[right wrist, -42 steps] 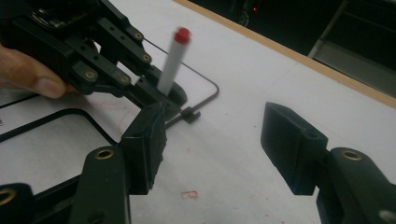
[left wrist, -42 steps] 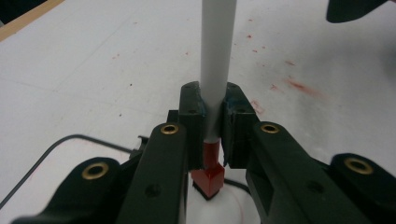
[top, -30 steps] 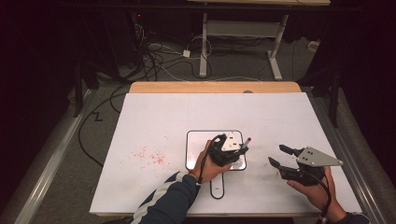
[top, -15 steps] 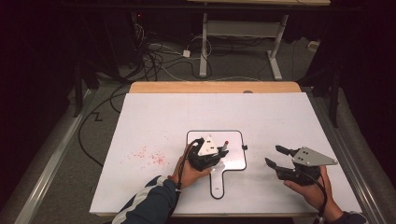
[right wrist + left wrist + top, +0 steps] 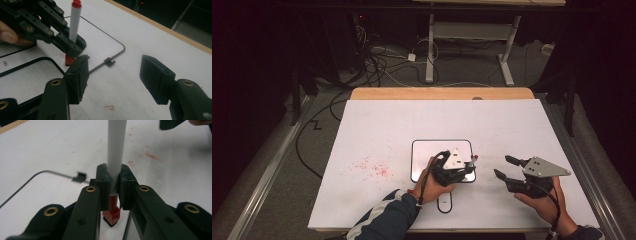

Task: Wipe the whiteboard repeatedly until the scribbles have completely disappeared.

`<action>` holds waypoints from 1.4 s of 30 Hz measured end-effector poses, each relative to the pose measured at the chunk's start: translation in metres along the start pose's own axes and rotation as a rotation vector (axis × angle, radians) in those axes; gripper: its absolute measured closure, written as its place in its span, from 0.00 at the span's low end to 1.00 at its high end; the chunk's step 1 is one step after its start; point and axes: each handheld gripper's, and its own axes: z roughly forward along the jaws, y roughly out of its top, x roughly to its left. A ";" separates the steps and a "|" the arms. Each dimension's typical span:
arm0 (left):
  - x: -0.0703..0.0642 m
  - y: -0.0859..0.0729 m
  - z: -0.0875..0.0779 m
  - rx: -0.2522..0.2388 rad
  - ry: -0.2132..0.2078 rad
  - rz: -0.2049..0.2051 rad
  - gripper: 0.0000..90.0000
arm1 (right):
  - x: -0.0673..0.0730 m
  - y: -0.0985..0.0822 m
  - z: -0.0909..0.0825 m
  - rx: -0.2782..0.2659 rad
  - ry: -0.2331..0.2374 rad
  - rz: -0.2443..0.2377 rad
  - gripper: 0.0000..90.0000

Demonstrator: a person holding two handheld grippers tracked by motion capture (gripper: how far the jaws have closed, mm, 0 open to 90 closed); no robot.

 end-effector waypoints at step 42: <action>-0.011 0.005 0.007 0.015 -0.027 0.036 0.88 | -0.003 -0.001 -0.004 -0.003 -0.009 0.000 0.46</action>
